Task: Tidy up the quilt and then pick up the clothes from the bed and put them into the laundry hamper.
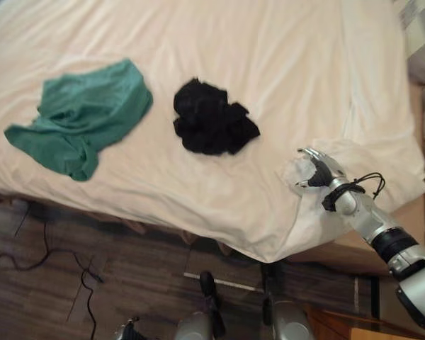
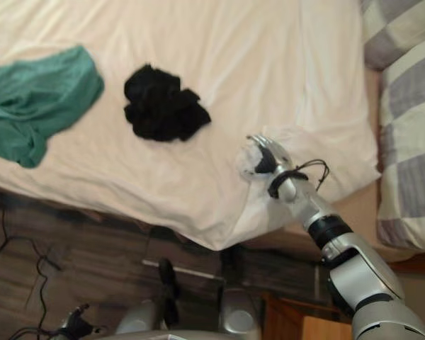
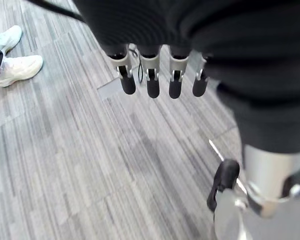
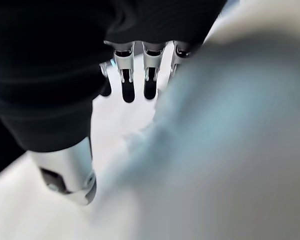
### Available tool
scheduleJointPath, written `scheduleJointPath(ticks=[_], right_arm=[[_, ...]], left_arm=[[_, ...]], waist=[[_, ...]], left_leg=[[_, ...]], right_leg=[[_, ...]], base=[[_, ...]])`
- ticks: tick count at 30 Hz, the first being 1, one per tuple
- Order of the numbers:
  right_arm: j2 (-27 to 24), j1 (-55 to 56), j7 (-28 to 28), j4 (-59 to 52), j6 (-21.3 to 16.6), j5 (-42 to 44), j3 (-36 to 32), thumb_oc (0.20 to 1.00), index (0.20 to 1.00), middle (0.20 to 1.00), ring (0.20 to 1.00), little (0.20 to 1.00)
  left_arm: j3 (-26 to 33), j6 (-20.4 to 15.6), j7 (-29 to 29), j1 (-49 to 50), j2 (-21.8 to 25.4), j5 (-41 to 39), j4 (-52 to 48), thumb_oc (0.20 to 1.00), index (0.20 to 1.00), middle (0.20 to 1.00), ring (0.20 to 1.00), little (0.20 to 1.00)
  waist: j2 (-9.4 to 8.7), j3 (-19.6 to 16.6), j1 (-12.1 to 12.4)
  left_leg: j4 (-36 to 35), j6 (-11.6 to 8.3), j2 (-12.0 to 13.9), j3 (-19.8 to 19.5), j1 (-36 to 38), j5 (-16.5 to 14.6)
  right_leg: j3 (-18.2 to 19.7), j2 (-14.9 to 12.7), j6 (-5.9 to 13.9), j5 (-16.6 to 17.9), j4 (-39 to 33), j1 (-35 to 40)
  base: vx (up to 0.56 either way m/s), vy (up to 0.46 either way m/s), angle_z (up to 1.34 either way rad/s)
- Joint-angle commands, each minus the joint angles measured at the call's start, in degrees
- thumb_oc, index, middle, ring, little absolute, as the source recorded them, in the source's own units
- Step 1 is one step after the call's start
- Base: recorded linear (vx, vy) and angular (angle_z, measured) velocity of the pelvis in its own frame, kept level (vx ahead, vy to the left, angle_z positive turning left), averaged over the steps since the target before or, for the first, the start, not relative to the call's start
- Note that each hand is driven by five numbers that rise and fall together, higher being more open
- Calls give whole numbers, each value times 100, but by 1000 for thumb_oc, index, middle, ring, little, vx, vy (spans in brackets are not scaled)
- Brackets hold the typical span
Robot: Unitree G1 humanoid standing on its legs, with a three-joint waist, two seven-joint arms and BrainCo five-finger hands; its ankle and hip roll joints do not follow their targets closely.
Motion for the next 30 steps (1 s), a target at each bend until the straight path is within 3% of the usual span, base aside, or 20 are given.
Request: scheduleJointPath(ticks=[1,6,9,10,11,13,18,19,23,29,30], right_arm=[[-411,-396,-82,84,-35,-18,-87,200,200,200,200,200],[-676,866,-59,-393,-44,186,-852,200,200,200,200,200],[-733,2508,-227,-969,-124,355,-2034,200,200,200,200,200],[-732,2541,-221,-991,-118,351,-2062,736,736,736,736,736],[-610,2964,-274,-1005,-155,490,-2376,1000,1000,1000,1000,1000],[-176,3835,-322,-715,-200,976,-2992,1000,1000,1000,1000,1000],[606,4671,-484,201,-106,2234,-3944,1000,1000,1000,1000,1000],[741,4737,-587,592,-100,3022,-4400,1000,1000,1000,1000,1000],[681,4706,-781,867,-205,3915,-5098,1000,1000,1000,1000,1000],[198,4417,-1230,187,-386,3875,-5565,1000,1000,1000,1000,1000],[-3,4212,-1335,-370,-525,3718,-5584,517,517,517,517,517]], left_arm=[[-330,-98,32,-606,44,28,-41,1000,1000,1000,1000,1000],[-247,-10,-46,-678,-16,30,-54,1000,1000,1000,1000,1000],[-23,92,-62,-658,-105,100,66,1000,1000,1000,1000,1000],[-39,92,-62,-659,-101,99,66,1000,1000,1000,1000,1000],[35,127,-33,-680,-128,122,106,1000,1000,1000,1000,1000],[156,202,-12,-759,-182,154,202,1000,1000,1000,1000,1000],[276,301,-16,-754,-241,27,293,1000,1000,1000,1000,1000],[294,322,-49,-754,-230,-83,274,1000,1000,1000,1000,1000],[208,266,-97,-818,-242,-272,162,1000,1000,1000,1000,1000],[78,167,-145,-815,-265,-355,-16,1000,1000,1000,1000,1000],[45,170,-159,-731,-296,-289,3,1000,1000,1000,1000,1000]], waist=[[180,86,-90],[236,-33,-303],[198,-214,-593],[199,-234,-562],[184,-290,-649],[133,-464,-825],[49,-717,-1066],[51,-811,-1143],[69,-900,-1216],[138,-962,-1198],[164,-963,-1139]], left_leg=[[38,-419,562,224,374,-294],[9,-478,657,288,532,-287],[-26,-488,683,352,788,-361],[-30,-492,690,368,770,-342],[-30,-495,695,394,825,-365],[-30,-514,714,463,925,-410],[-30,-535,758,582,1106,-476],[-30,-545,763,623,1164,-495],[-30,-556,755,638,1217,-539],[-30,-543,720,593,1260,-601],[-30,-534,713,567,1265,-620]], right_leg=[[59,102,280,-1324,473,460],[95,195,237,-1367,360,619],[157,218,251,-1348,219,881],[173,227,243,-1325,212,854],[205,227,256,-1286,161,906],[265,221,293,-1173,36,1000],[345,214,355,-1129,20,1101],[349,201,375,-1118,11,1142],[339,173,407,-1102,2,1178],[278,123,438,-1123,-15,1222],[248,105,440,-1140,-17,1241]], base=[[23,-102,-8],[36,-32,-12],[102,13,-4],[54,6,-11],[54,3,-31],[80,17,-32],[54,27,-27],[55,28,-8],[36,39,-16],[23,38,-3],[19,27,8]])
